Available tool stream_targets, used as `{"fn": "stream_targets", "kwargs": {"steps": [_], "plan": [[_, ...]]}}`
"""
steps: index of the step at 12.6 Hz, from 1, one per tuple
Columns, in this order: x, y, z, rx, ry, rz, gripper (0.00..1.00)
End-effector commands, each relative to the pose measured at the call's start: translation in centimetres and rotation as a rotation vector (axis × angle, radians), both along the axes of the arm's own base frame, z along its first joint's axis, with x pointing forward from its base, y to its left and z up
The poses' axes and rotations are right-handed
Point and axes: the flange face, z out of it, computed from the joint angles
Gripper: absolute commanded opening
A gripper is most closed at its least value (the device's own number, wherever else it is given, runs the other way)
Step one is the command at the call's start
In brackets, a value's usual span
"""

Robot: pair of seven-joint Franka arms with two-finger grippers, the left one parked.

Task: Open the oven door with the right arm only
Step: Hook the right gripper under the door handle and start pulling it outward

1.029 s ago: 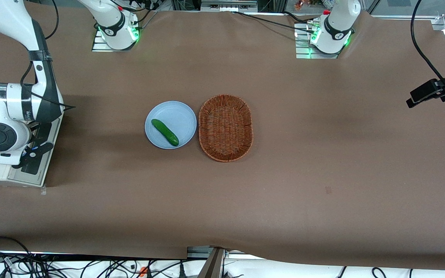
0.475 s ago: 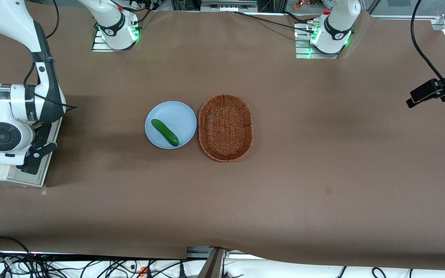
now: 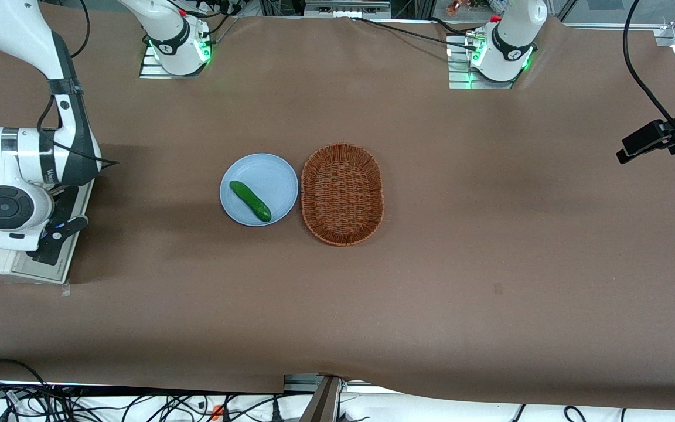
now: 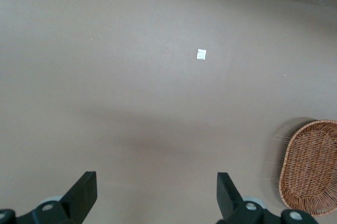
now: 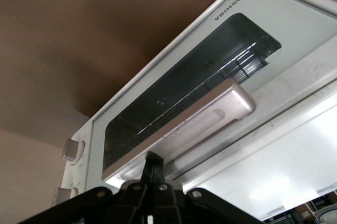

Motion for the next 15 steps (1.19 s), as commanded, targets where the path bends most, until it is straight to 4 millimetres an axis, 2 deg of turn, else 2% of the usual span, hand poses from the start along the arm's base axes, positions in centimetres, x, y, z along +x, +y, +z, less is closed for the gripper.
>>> {"fn": "stream_targets", "kwargs": {"steps": [1, 7, 15], "plan": [[0.8, 0.7, -1.8, 0.039, -0.033, 0.014, 0.0], [1.1, 1.6, -3.3, 0.072, -0.05, -0.009, 0.0], [1.7, 2.2, -6.4, 0.124, -0.07, -0.019, 0.0]]}}
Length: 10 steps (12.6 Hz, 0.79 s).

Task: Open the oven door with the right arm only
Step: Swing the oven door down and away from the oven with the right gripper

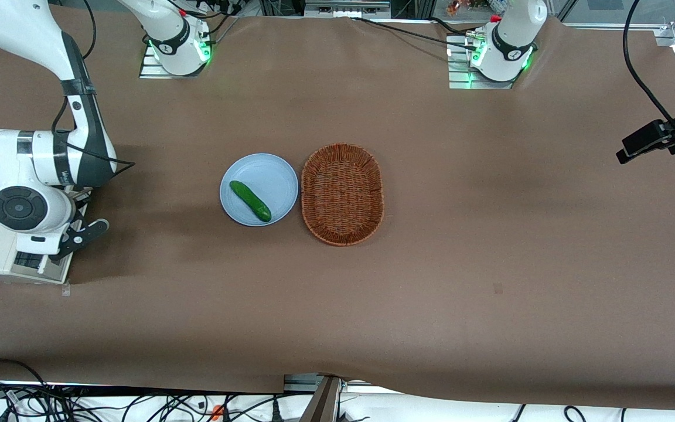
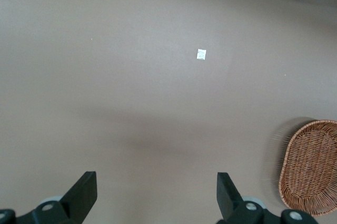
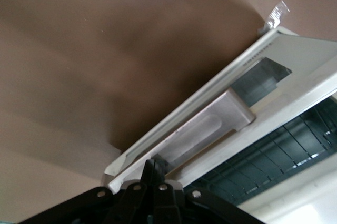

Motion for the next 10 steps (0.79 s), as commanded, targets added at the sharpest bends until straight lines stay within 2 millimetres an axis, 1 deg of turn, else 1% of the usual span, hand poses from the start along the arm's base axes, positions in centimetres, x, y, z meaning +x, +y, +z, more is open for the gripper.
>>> {"fn": "stream_targets", "kwargs": {"steps": [1, 4, 8, 9, 10], "plan": [[1.1, -2.0, -5.5, 0.017, -0.03, -0.006, 0.0], [1.3, -1.8, -6.8, 0.039, -0.036, -0.01, 0.0], [1.5, -1.9, -9.9, 0.079, -0.049, -0.024, 0.0], [1.5, -1.8, -10.1, 0.09, -0.049, -0.034, 0.0], [1.4, -1.8, -10.8, 0.104, -0.048, -0.046, 0.0]]}}
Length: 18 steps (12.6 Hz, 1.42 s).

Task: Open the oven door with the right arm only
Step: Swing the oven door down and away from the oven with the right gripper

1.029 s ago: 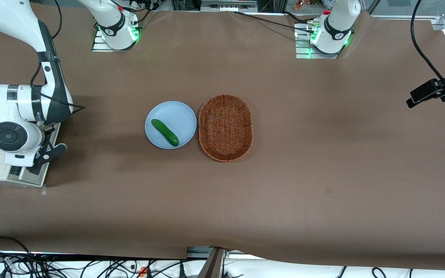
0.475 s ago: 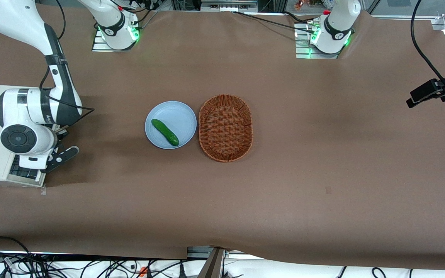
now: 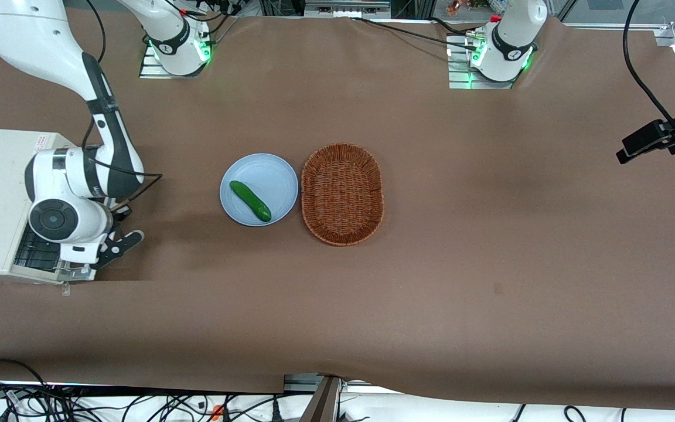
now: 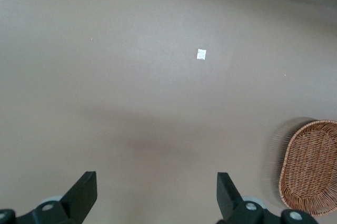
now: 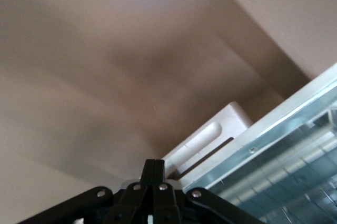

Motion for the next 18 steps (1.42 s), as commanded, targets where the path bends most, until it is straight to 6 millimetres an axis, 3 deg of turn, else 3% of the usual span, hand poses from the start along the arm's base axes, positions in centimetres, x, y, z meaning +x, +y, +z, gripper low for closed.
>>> {"fn": "stream_targets", "kwargs": {"steps": [1, 5, 12, 15, 16, 18], "plan": [[0.6, -6.1, -3.8, -0.047, -0.015, -0.015, 0.0], [0.4, -6.0, -5.6, 0.006, -0.006, -0.069, 0.0], [-0.7, -3.9, -5.9, 0.126, 0.025, -0.491, 0.0], [-1.0, -1.8, -5.7, 0.163, 0.067, -0.609, 0.0], [-0.5, -0.4, -4.9, 0.163, 0.066, -0.62, 0.0], [0.3, 0.4, -3.3, 0.156, 0.073, -0.626, 0.0]]}}
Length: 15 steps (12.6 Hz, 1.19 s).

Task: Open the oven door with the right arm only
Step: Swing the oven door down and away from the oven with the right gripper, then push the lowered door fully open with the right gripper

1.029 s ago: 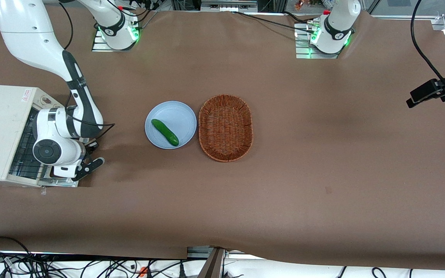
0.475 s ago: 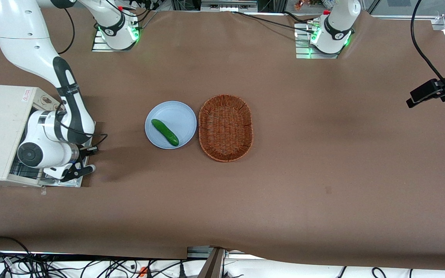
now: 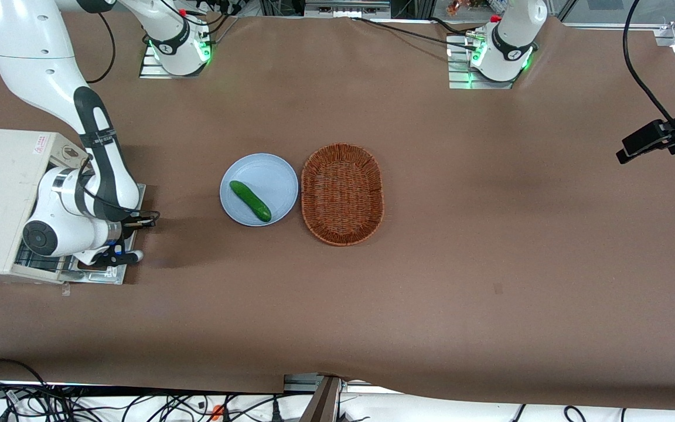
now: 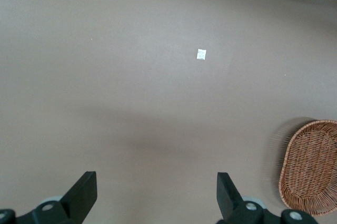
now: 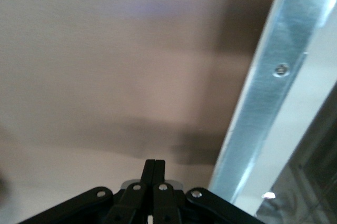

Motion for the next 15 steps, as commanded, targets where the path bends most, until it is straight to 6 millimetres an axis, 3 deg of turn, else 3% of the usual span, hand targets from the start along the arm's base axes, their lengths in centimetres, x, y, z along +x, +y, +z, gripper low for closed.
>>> {"fn": "stream_targets", "kwargs": {"steps": [1, 3, 4, 5, 6, 10, 11, 15], "plan": [[1.3, 1.2, 3.1, 0.007, 0.002, -0.001, 0.0], [2.2, 1.2, 5.5, 0.027, -0.001, 0.062, 0.0], [2.4, 0.9, 6.7, 0.037, -0.015, 0.094, 0.05], [2.5, 0.6, 8.2, 0.033, -0.036, 0.133, 0.18], [2.6, 0.4, 9.7, 0.01, -0.053, 0.167, 0.39], [2.1, -0.6, 14.3, 0.014, -0.08, 0.209, 0.84], [2.0, -1.3, 15.3, 0.016, -0.087, 0.215, 1.0], [3.1, -2.3, 20.1, 0.011, -0.108, 0.234, 1.0]]}}
